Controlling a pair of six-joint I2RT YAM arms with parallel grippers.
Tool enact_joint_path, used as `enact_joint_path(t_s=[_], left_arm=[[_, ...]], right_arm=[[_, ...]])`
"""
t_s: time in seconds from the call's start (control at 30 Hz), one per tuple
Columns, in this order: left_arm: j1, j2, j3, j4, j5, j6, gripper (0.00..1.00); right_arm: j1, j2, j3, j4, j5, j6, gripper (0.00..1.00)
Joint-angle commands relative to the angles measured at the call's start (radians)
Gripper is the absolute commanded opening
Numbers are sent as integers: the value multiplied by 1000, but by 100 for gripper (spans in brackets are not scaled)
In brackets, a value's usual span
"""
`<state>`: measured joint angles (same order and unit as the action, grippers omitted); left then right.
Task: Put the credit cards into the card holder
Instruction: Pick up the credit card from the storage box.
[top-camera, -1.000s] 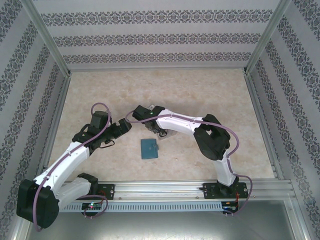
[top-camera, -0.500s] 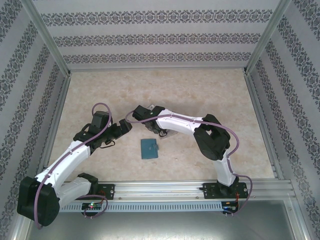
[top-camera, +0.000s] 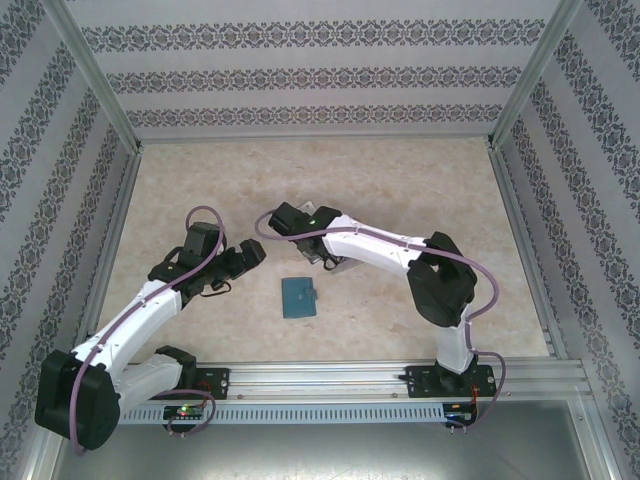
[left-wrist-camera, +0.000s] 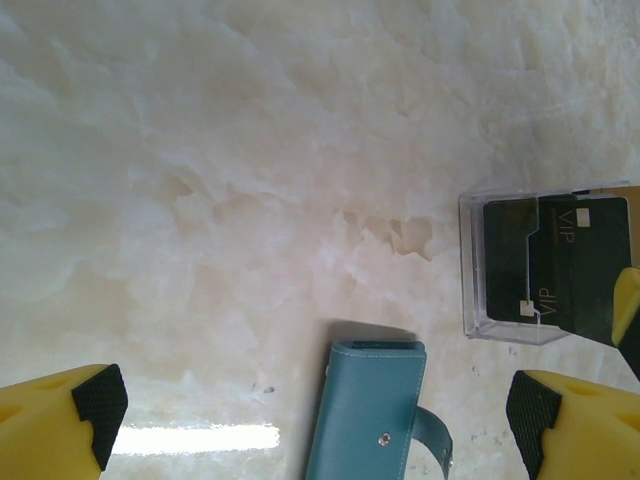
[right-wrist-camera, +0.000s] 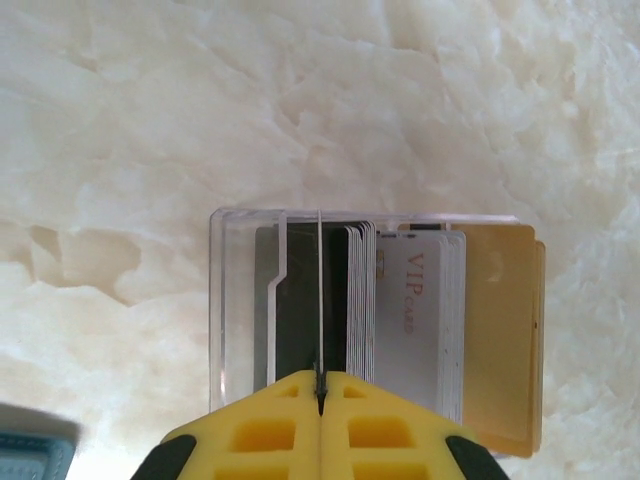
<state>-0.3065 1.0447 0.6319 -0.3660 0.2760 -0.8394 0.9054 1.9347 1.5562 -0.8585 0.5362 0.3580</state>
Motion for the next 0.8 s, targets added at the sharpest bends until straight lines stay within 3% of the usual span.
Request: enact_joint_path(t_s=[0.0, 0.17, 0.37, 0.5, 0.77], left_arm=[[-6, 20, 15, 67, 69, 5, 99], [-6, 87, 32, 239, 282, -22, 100], [-6, 206, 67, 559, 535, -171, 94], [-19, 274, 123, 640, 592, -217, 90], [-111, 433, 232, 786, 630, -302, 81]], right_arm=[[-4, -99, -28, 0, -35, 66, 1], [-23, -316, -148, 128, -153, 178, 0], [-151, -628, -481, 495, -468, 434, 0], [-244, -772, -718, 824, -641, 649, 0], [-292, -833, -794, 910, -763, 744, 0]])
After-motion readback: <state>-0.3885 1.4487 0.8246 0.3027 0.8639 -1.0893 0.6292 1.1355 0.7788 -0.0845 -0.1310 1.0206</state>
